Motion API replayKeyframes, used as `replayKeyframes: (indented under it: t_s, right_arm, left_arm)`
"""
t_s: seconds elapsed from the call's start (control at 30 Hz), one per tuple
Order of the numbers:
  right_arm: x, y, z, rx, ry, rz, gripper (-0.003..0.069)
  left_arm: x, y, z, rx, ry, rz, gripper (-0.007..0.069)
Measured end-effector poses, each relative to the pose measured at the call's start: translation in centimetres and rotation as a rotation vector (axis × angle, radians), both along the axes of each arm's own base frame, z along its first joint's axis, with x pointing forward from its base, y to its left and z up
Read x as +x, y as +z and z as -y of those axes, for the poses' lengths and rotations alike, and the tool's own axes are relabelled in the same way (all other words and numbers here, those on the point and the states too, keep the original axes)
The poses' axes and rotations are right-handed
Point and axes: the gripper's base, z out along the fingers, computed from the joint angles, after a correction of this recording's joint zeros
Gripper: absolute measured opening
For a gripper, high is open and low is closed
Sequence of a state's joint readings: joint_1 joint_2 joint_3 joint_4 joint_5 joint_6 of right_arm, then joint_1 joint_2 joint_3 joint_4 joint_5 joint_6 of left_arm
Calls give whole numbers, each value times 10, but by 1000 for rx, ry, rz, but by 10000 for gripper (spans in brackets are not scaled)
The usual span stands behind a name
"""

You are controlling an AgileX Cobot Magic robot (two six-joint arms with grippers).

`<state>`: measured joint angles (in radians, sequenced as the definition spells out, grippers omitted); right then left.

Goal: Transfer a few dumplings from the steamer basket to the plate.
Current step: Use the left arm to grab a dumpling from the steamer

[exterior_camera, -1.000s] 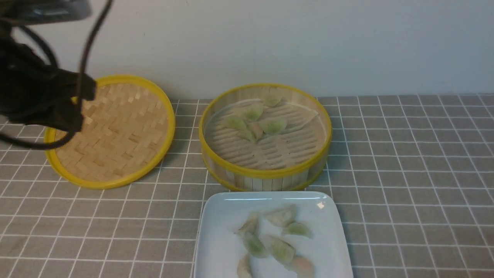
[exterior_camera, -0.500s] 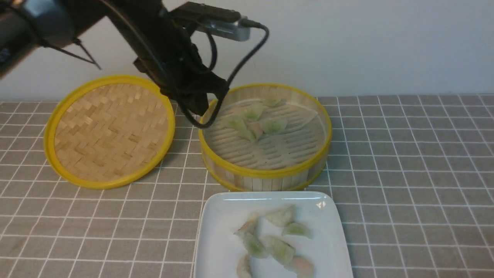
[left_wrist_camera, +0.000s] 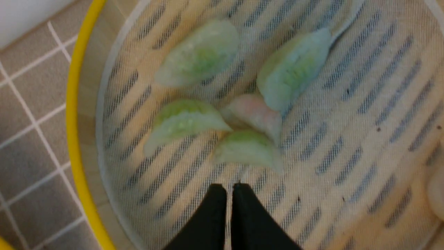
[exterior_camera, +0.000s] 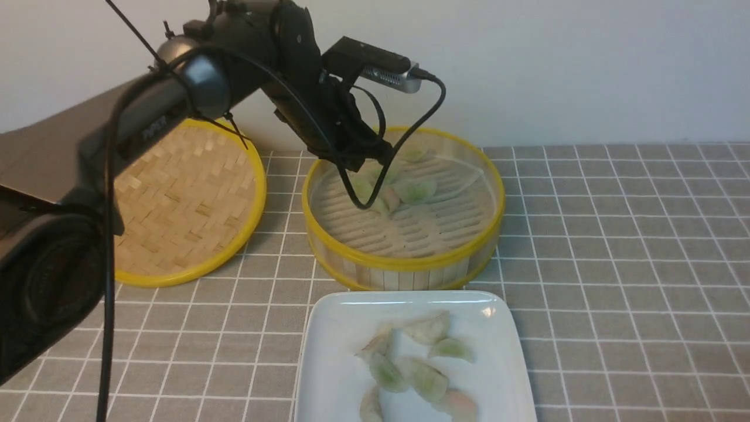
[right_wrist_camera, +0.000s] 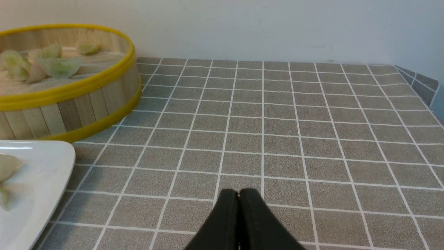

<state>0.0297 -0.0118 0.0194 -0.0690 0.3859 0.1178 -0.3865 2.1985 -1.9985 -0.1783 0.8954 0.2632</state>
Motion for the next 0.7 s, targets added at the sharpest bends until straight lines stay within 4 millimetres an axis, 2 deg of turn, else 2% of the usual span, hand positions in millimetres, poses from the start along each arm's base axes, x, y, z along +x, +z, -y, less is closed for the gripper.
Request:
replayKeyframes:
  t_s: [0.27, 0.3, 0.33, 0.4, 0.47, 0.57, 0.63, 0.7]
  right_arm:
    - [0, 0, 0, 0, 0, 0, -15]
    - [0, 0, 0, 0, 0, 0, -15]
    - [0, 0, 0, 0, 0, 0, -15]
    - [0, 0, 0, 0, 0, 0, -15]
    - [0, 0, 0, 0, 0, 0, -15]
    - [0, 0, 0, 0, 0, 0, -15]
    - [0, 0, 0, 0, 0, 0, -15]
    - [0, 0, 0, 0, 0, 0, -15]
  left_arm:
    - [19, -48, 12, -48, -26, 29, 298]
    - [21, -59, 13, -46, -26, 12, 367]
    - [22, -66, 13, -40, -27, 0, 406]
    - [22, -71, 14, -40, -28, -7, 466]
    - [23, -72, 15, -45, -28, -5, 500]
    - [24, -73, 15, -45, -29, 1, 501]
    - [24, -73, 15, -43, -32, -6, 482]
    - [21, -76, 15, -26, -45, -45, 409]
